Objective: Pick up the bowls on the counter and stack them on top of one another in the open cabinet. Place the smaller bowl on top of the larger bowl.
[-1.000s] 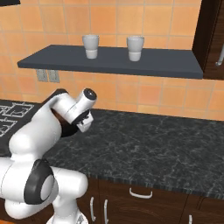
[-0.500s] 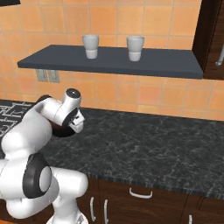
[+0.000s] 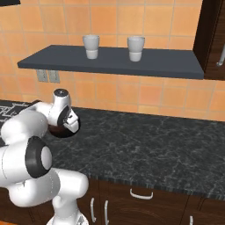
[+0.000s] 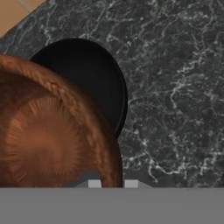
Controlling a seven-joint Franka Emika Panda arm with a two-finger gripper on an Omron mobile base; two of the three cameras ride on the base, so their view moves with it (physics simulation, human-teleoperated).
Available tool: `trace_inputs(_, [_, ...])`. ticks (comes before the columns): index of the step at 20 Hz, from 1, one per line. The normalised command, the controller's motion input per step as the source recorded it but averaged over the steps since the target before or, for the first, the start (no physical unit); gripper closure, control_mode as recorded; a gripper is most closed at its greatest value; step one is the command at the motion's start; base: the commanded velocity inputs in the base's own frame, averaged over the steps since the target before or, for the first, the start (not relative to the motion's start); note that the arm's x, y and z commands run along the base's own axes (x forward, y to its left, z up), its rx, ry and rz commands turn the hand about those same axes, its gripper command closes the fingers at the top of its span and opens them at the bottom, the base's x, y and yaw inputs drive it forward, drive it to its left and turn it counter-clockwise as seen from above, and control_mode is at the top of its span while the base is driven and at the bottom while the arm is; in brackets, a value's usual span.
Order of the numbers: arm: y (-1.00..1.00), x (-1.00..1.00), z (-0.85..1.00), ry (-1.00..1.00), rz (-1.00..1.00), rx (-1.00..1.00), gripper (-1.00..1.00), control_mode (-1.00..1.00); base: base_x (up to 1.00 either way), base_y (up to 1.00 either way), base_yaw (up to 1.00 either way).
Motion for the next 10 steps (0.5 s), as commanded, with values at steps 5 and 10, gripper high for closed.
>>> trace_inputs(5, [0.07, 0.22, -0.22, 0.00, 0.00, -0.04, 1.00, -1.00, 0.00, 0.00, 0.00])
trace_inputs(10, [0.03, 0.29, -0.16, 0.00, 0.00, 0.00, 1.00, -1.00, 0.00, 0.00, 0.00])
